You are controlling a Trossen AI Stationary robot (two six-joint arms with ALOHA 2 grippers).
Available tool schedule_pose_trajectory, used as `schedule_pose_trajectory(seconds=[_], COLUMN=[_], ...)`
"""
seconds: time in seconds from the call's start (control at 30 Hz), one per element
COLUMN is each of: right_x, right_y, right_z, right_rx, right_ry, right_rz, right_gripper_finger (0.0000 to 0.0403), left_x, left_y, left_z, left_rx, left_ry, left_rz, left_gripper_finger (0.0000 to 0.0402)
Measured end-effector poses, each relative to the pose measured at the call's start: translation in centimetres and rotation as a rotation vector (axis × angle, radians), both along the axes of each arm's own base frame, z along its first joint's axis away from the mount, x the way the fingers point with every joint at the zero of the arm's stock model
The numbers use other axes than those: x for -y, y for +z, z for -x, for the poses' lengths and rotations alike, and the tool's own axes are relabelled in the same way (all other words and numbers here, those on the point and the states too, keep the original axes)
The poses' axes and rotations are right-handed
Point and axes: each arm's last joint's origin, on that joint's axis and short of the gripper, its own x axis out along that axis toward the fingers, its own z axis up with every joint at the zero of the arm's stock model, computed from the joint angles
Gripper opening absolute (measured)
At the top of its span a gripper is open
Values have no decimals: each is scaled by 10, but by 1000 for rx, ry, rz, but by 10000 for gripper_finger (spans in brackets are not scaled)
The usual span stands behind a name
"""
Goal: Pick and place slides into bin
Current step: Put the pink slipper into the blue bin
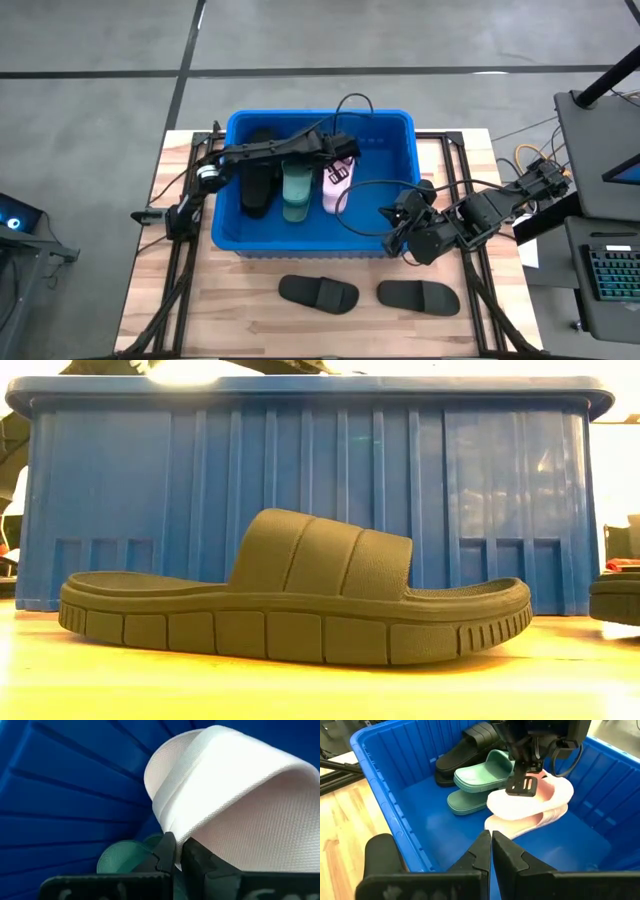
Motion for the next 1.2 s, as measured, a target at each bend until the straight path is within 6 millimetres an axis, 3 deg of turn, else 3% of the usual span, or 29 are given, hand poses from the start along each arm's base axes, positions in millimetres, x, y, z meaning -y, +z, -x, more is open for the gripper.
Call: schedule_pose_trajectory(seconds=[0.47,1.2], right_x=[0,-1], right_y=[0,-1], right_z=[0,0], right_rx=[-3,-9], right_ry=[1,11], right_rz=[2,-15], right_gripper_finger=[8,8], left_x=[-4,-14], left_y=[-4,-4], left_z=[1,0], left_rx=[-9,43], left_ry=[6,-22], left_rz=[3,66], left_gripper_finger=[6,146])
